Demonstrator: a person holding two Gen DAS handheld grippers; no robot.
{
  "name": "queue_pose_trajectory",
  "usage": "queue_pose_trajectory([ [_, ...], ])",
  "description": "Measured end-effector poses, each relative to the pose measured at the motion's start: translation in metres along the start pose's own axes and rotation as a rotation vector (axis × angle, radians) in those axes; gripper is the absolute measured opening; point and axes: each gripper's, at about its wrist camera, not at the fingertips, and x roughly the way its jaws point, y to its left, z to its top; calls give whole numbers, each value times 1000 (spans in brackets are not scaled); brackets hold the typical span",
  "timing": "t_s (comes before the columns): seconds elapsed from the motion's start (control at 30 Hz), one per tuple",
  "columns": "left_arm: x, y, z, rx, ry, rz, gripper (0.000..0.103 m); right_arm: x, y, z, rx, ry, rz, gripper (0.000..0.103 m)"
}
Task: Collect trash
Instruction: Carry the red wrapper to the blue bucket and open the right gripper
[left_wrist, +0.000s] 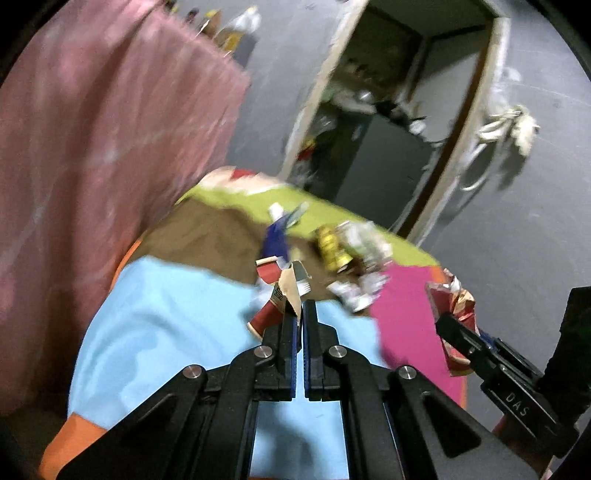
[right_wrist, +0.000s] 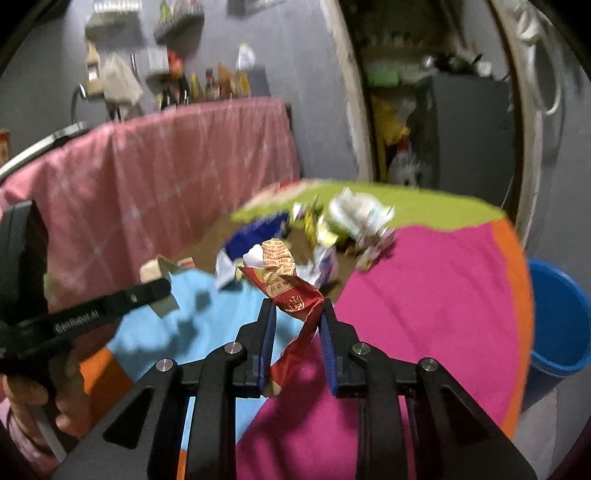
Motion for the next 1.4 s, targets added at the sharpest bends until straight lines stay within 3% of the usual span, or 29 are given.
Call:
queue_pose_trajectory([
  [0.33,-10,-104,32,175,-286,-211,1,-97,-40,46,-71,-409,-221,21],
  [0.5,-4,-163,41,233,-416,-311,1,-126,-72,63,-123,-532,-348,22],
  [0.67,26,-202,45,236,-419,-361,1,-141,-109,64,-144,-589,-445,23],
  [0.87,84,-245,41,267,-311,-406,1,-138,-172,55,-110,-566,-540,23],
  [1.2,211,-281,19,268,70,-410,1,-92,-255,23,83,-343,-543,23],
  [1.4,262,-287,10,249,201,-382,1,-69,-278,13,137,-228,-534,25],
])
